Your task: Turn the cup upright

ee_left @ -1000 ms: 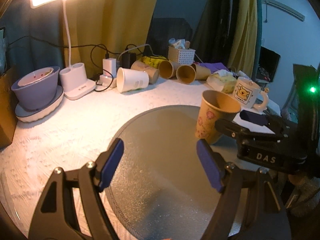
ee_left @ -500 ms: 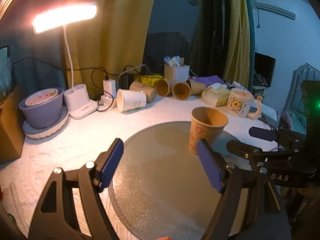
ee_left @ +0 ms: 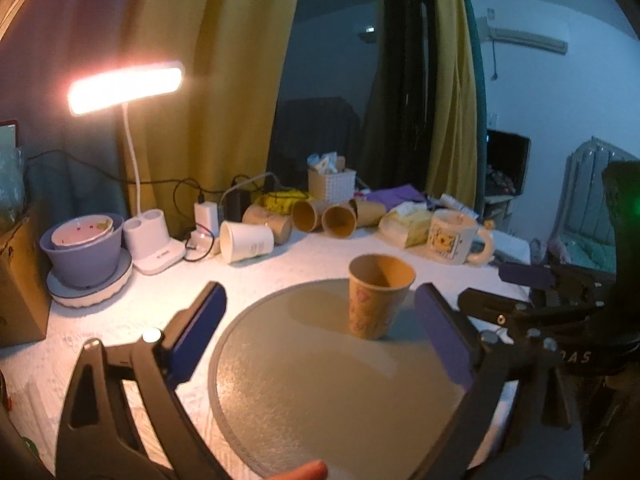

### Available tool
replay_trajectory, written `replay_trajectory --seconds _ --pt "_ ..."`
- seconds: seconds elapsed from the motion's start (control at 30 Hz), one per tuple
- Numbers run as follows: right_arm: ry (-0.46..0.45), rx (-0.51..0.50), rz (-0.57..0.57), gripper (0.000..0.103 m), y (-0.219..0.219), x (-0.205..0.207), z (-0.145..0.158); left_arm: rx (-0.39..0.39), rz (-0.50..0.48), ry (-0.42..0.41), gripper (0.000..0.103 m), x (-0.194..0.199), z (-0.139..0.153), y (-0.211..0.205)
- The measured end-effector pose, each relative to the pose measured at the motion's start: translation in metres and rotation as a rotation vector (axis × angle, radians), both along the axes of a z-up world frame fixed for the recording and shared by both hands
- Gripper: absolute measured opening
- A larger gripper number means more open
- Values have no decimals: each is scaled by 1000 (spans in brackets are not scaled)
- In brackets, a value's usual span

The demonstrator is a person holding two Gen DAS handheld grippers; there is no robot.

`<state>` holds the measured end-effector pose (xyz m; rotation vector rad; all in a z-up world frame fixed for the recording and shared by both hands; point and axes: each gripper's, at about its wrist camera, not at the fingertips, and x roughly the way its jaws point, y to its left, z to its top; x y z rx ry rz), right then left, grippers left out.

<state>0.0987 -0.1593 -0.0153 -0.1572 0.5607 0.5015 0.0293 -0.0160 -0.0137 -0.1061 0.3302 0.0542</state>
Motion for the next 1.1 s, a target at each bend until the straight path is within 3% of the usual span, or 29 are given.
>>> replay_trajectory --seconds 1.1 --pt "-201 83 -44 79 -53 -72 85 32 -55 -184 96 -66 78 -44"
